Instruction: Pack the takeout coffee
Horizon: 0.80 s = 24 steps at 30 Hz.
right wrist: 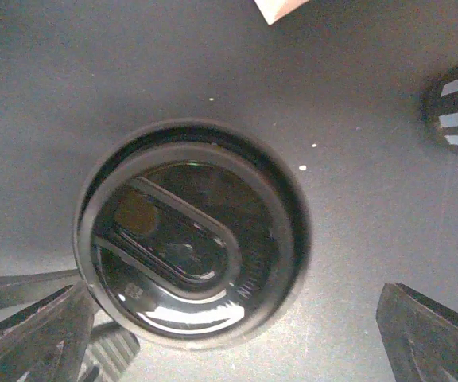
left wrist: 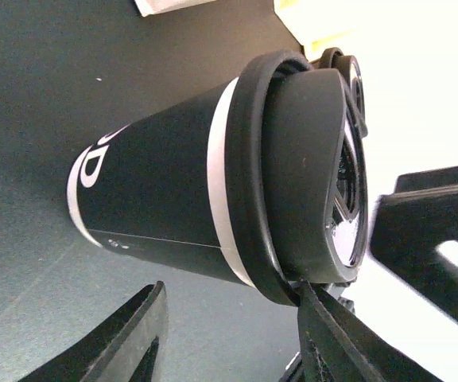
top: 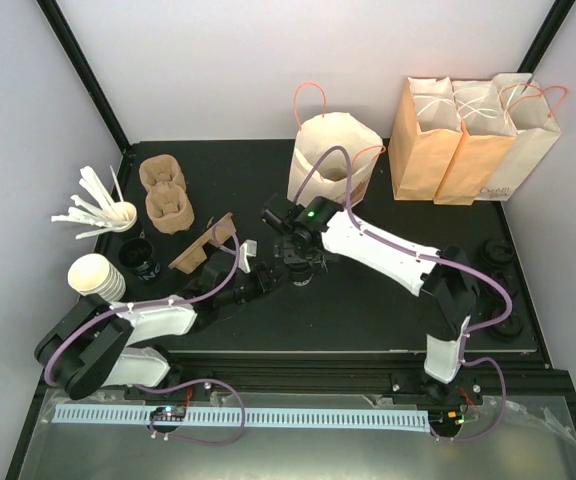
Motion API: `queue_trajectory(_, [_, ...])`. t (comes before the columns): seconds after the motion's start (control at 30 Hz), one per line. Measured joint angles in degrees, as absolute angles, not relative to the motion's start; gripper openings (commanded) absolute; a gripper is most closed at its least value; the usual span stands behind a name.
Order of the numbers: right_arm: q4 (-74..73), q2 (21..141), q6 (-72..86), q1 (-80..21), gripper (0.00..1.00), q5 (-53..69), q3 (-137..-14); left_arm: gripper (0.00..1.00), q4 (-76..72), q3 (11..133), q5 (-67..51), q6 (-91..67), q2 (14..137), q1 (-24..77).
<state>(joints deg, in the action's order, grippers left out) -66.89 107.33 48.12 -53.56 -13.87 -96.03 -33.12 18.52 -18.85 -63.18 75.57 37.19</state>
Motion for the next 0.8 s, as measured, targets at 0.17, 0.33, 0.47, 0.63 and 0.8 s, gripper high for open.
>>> queue_trajectory(0.17, [-64.6, 102.9, 44.3, -51.9, 1.00, -11.9, -95.1, 0.66, -24.4, 19.8, -16.9, -60.9, 72.4, 37.2])
queue_trajectory(0.33, [-54.7, 92.6, 38.8, -45.7, 0.97, -3.3, -85.8, 0.70, -14.4, 23.0, -15.0, -57.4, 69.6, 37.0])
queue_trajectory(0.47, [-47.6, 87.4, 35.5, -40.3, 0.88, 4.3, -78.8, 0.71, -10.0, 27.1, -14.3, -54.5, 69.0, 36.6])
queue_trajectory(0.63, [-42.3, 87.2, 31.6, -38.8, 0.79, 9.2, -73.1, 0.72, -8.8, 29.7, -15.2, -51.5, 69.5, 35.9])
queue_trajectory(0.8, [-36.6, 84.8, 30.3, -38.5, 0.73, 11.3, -65.9, 0.64, -7.2, 31.2, -16.9, -49.3, 69.7, 35.0])
